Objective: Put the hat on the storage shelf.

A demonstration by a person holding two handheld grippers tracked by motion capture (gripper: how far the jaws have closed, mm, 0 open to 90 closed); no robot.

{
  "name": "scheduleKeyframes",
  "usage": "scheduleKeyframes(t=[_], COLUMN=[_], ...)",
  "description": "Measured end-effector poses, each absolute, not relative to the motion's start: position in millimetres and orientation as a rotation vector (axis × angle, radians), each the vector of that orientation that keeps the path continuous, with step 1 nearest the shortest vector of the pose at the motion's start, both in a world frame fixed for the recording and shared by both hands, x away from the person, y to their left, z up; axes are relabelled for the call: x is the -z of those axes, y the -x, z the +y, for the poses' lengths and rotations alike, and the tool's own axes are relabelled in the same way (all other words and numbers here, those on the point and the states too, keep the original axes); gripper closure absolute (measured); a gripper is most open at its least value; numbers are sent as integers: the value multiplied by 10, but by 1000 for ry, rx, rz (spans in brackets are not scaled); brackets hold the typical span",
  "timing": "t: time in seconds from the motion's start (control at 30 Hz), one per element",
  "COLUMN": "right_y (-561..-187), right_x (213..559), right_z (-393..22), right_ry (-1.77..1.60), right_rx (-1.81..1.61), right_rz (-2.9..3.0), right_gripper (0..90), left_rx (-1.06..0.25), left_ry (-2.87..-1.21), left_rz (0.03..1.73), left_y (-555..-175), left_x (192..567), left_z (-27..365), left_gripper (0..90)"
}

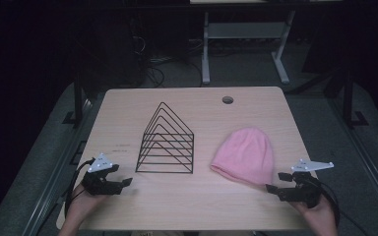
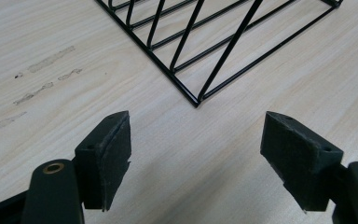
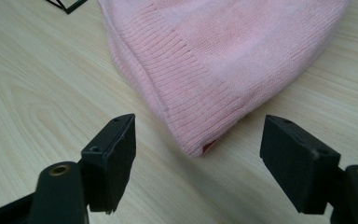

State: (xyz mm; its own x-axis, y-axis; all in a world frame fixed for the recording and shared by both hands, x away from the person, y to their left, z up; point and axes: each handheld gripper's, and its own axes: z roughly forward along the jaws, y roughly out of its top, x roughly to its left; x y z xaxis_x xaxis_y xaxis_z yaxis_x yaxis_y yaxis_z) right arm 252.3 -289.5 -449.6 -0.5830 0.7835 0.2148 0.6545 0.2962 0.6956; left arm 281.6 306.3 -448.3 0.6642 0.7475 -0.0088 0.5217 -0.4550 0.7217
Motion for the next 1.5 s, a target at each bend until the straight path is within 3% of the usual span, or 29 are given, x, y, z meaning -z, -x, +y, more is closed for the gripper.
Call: scheduleKeyframes(t=[0.47, 1.5], right_y=[-2577, -3210], right_x=[4446, 4157], right_z=[-2914, -2911], right_ry=[-1373, -1379], right_rx=[-1203, -1153], right_rz=[2385, 2447], right_gripper=[230, 188], left_rx=[-411, -413], left_ry=[-2180, -2137], left_rz=[974, 1012], left_y=[-2817, -2824], left_x=[4499, 4482], left_z=[3056, 3063], left_gripper=[246, 246])
